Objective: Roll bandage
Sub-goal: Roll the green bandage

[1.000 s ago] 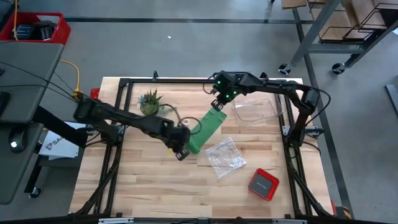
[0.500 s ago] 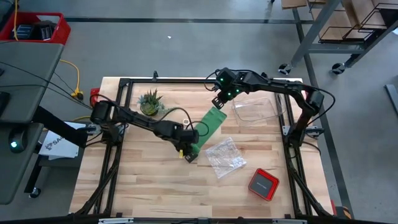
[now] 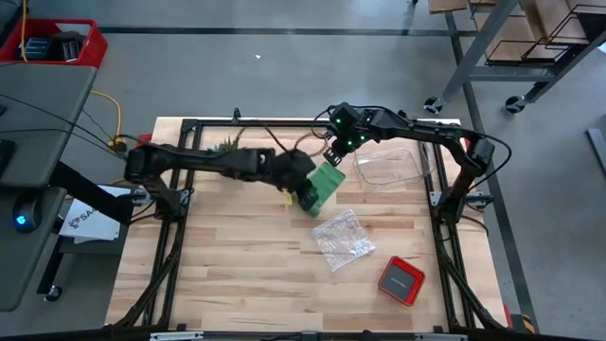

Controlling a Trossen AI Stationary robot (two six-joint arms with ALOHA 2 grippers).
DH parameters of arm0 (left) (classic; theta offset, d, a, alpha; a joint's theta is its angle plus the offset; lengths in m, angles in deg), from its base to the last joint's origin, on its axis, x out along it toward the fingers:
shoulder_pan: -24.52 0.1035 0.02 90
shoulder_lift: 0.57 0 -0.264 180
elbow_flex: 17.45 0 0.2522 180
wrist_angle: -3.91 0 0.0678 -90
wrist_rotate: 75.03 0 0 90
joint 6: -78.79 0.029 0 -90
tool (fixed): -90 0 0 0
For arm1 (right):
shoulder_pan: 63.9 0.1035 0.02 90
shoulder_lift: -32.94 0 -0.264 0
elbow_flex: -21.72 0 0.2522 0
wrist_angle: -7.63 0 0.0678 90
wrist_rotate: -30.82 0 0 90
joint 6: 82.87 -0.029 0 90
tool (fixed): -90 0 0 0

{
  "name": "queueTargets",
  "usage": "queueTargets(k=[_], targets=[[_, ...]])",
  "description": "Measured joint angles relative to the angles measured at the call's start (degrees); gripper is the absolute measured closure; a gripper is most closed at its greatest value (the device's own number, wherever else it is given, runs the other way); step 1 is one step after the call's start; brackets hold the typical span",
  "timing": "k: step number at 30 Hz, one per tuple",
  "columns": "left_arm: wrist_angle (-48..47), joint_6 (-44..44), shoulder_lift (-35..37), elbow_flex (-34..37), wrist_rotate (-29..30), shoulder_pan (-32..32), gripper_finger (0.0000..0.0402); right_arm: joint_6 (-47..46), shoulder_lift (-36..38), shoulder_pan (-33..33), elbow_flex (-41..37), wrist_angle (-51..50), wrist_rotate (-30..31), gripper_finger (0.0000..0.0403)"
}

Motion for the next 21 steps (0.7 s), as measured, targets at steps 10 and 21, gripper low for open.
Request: queueTargets(k=[10,21], targets=[[-7.8,5.3,5.3,-2.0,9.2,-0.8,0.0402,3.4,4.2,-0.9,0.0,-1.9,-1.5,0.0403],[-14.0,4.2,-11.8,-1.9,-3.7,-0.7,0.0402,4.5,15.4,-1.2,0.0,-3.9,-3.1,0.0403]])
